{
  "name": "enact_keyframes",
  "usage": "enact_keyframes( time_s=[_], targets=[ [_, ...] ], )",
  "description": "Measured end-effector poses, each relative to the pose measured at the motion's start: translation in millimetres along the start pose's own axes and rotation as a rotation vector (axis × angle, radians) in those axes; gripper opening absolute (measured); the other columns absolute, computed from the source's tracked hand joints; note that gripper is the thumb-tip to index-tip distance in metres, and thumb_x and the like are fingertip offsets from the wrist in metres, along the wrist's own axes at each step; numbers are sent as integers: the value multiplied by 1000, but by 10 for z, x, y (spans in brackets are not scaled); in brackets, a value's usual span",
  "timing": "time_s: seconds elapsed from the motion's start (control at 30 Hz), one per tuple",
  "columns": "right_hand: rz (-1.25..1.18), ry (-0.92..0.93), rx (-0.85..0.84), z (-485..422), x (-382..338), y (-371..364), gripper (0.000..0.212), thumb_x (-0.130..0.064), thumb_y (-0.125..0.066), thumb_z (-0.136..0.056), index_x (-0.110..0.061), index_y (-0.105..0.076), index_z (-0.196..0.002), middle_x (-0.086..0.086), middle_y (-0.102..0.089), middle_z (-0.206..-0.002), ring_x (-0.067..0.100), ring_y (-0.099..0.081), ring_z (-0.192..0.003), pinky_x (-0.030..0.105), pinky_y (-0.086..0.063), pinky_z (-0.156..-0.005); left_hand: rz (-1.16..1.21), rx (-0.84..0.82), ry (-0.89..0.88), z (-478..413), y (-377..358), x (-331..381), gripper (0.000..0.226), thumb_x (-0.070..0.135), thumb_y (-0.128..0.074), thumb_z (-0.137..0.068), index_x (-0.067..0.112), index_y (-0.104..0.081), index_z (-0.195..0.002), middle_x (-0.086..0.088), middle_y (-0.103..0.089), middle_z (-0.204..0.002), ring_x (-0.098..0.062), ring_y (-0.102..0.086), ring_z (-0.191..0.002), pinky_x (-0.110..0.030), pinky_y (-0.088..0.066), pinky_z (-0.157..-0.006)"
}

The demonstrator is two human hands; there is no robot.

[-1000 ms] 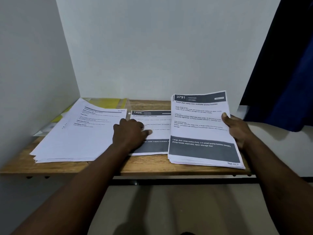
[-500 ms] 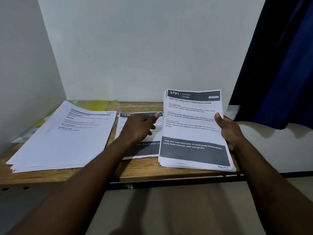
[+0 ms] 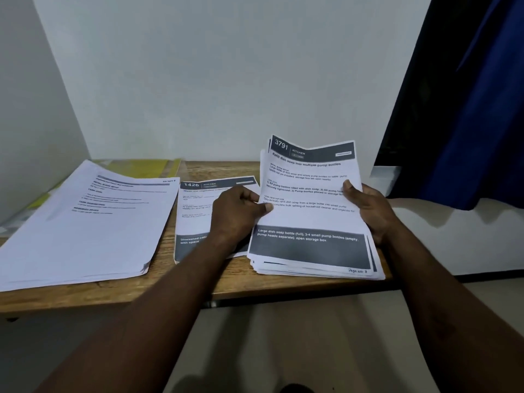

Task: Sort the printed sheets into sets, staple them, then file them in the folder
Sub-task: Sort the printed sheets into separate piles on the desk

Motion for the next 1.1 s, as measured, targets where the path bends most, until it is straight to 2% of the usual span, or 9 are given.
enact_keyframes(
  time_s=[0.2,0.37,0.47,0.57,0.73,0.87,0.93,1.0,1.1],
  targets=[
    [12,31,33,-32,11,34,21,-25,-59,-106,-11,-71,-118,8,-81,-106,26,-80,-91,43,-66,-80,-33,54,-21,-46,9,-4,26,35,-84,-86,19,-68,-74,5,-71,-70,-18,-66,-67,-30,-48,-65],
    [13,50,50,-49,24,46,23,-28,-63,-99,-14,-71,-116,5,-82,-104,25,-80,-90,40,-66,-73,-126,207,-150,75,160,124,24,36,-71,-99,22,-64,-79,13,-64,-76,-5,-57,-74,-16,-36,-60],
    [-20,32,53,-50,37,74,19,-23,-59,-106,-13,-70,-118,8,-81,-108,28,-79,-93,43,-66,-73,-72,338,-110,129,354,180,20,31,-66,-102,16,-63,-89,9,-64,-80,-14,-58,-77,-20,-35,-59],
    [-29,25,58,-29,19,65,17,-21,-57,-107,-13,-69,-117,4,-82,-102,24,-80,-88,39,-66,-68,-154,405,-61,135,616,157,11,28,-65,-101,17,-65,-102,-4,-73,-99,-25,-62,-91,-26,-37,-73],
    [-5,32,75,-12,-6,47,15,-22,-58,-107,-16,-69,-115,0,-82,-95,21,-80,-82,36,-65,-64,-477,288,-14,151,917,-3,36,17,-56,-94,19,-50,-130,-18,-69,-109,-43,-63,-104,-37,-42,-77],
    [79,70,66,5,-5,-3,17,-24,-59,-106,-15,-69,-117,-5,-81,-95,17,-79,-81,31,-65,-66,-749,189,-28,215,888,-86,62,14,-53,-91,21,-36,-151,-20,-67,-115,-45,-64,-104,-43,-50,-78],
    [130,85,65,5,15,-33,18,-24,-59,-107,-15,-69,-118,-5,-80,-98,15,-79,-82,28,-64,-67,-883,152,-46,222,839,-66,69,14,-55,-89,23,-35,-154,-18,-58,-131,-44,-60,-112,-47,-51,-85],
    [179,97,62,-10,37,-55,19,-24,-58,-108,-14,-68,-120,-3,-78,-102,13,-79,-82,26,-64,-68,-1018,152,-145,232,768,-12,63,16,-58,-88,24,-46,-149,-13,-46,-145,-40,-49,-124,-49,-47,-93],
    [212,102,65,-31,34,-79,20,-26,-58,-109,-15,-69,-120,-2,-78,-104,14,-79,-86,28,-64,-71,-1009,63,-355,234,585,85,42,43,-59,-99,30,-62,-138,-4,-55,-145,-34,-47,-132,-48,-44,-101]
  ],
)
Point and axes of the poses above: each hand's wrist, its own z-axis away from the middle knuckle, its own y-axis out of the back of the hand, x = y × z, the point moved 2 cm from there along -z, towards the middle knuckle
